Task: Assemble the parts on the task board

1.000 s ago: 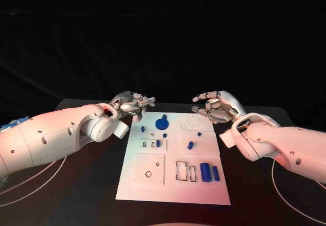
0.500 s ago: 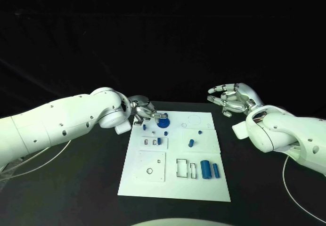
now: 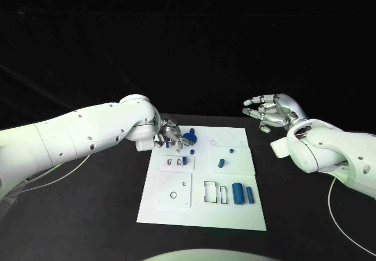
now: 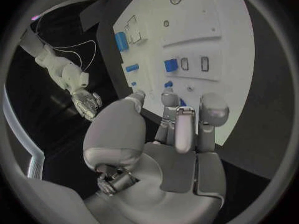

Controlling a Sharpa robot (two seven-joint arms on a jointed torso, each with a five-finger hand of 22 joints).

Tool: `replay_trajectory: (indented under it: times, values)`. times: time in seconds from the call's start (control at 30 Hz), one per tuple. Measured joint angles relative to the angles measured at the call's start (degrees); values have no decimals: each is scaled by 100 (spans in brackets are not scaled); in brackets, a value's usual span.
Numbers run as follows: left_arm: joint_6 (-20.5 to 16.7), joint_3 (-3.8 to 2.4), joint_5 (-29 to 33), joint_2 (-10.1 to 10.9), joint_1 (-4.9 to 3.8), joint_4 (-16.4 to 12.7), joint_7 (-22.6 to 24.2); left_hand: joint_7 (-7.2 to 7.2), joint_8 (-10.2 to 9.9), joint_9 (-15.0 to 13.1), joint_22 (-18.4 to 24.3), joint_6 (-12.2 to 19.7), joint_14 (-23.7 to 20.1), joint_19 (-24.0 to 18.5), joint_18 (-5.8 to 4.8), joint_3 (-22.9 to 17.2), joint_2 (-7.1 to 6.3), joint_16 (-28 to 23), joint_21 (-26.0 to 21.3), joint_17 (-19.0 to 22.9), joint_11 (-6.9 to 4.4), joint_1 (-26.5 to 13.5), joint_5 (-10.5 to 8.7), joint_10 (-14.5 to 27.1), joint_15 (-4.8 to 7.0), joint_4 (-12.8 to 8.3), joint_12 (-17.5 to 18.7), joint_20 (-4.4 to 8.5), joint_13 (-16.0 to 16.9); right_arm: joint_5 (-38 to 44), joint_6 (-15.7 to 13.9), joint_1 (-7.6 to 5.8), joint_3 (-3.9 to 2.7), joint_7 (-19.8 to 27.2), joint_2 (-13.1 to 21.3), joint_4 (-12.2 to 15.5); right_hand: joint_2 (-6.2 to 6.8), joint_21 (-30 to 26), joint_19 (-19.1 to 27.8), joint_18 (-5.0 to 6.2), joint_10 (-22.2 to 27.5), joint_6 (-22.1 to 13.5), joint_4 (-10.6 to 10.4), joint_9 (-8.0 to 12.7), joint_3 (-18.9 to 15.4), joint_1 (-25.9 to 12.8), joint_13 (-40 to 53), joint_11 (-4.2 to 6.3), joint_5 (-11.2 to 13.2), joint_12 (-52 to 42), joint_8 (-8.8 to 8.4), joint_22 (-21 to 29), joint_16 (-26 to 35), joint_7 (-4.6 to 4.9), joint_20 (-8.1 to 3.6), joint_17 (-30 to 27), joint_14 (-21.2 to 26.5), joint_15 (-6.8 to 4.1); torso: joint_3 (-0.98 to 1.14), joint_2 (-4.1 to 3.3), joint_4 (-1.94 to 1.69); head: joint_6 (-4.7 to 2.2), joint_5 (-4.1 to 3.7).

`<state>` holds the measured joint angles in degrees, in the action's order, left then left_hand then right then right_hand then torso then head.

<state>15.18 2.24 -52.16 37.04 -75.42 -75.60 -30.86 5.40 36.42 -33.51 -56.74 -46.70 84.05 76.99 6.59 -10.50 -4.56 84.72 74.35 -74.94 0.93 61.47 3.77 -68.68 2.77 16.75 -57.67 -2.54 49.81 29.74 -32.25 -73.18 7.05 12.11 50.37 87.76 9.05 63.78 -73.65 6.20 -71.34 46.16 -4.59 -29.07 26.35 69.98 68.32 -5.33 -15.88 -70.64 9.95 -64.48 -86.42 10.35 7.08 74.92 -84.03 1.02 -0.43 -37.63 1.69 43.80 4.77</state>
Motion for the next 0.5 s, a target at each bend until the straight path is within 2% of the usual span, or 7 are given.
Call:
replay_trajectory:
  times: [0.1,0.13,0.17,0.5]
  values:
    - [126,13,-25,-35,-5,19,-114,0,0,-24,-276,0,0,145,1,19,42,38,140,0,0,-4,0,0,0,19,0,6,-22,-1,5,0,0,-10,-5,-14,0,0,0,0,0,0,0,0,0,0,-1,0,0,0,22,0,0,0,0,0,0,0,-1,-2,-4,15,5]
    - [161,17,-33,-43,-7,24,-146,0,0,-29,-332,0,0,172,-82,35,42,71,167,0,0,-4,0,0,0,12,0,8,-23,-1,6,1,0,-13,-7,-18,0,0,0,0,0,0,0,0,0,0,-1,0,0,0,22,0,0,0,0,0,0,0,0,-3,-5,20,7]
    - [197,21,-39,-52,-8,29,-175,0,0,-34,-364,0,0,185,-89,39,42,82,179,0,0,-4,0,0,0,8,0,6,-23,-1,7,1,0,-16,-9,-21,0,0,0,0,0,0,0,0,0,0,-1,0,0,0,22,0,0,0,0,0,0,0,0,-3,-5,22,9]
    - [471,90,-74,-209,-12,142,-420,0,0,-52,-431,0,0,226,-88,70,88,96,206,1,0,-3,0,0,0,8,0,7,-23,1,12,7,2,-46,-19,-60,0,0,0,0,0,0,0,1,0,0,-10,0,-31,0,22,9,24,0,0,-1,0,0,-4,-7,1,49,30]
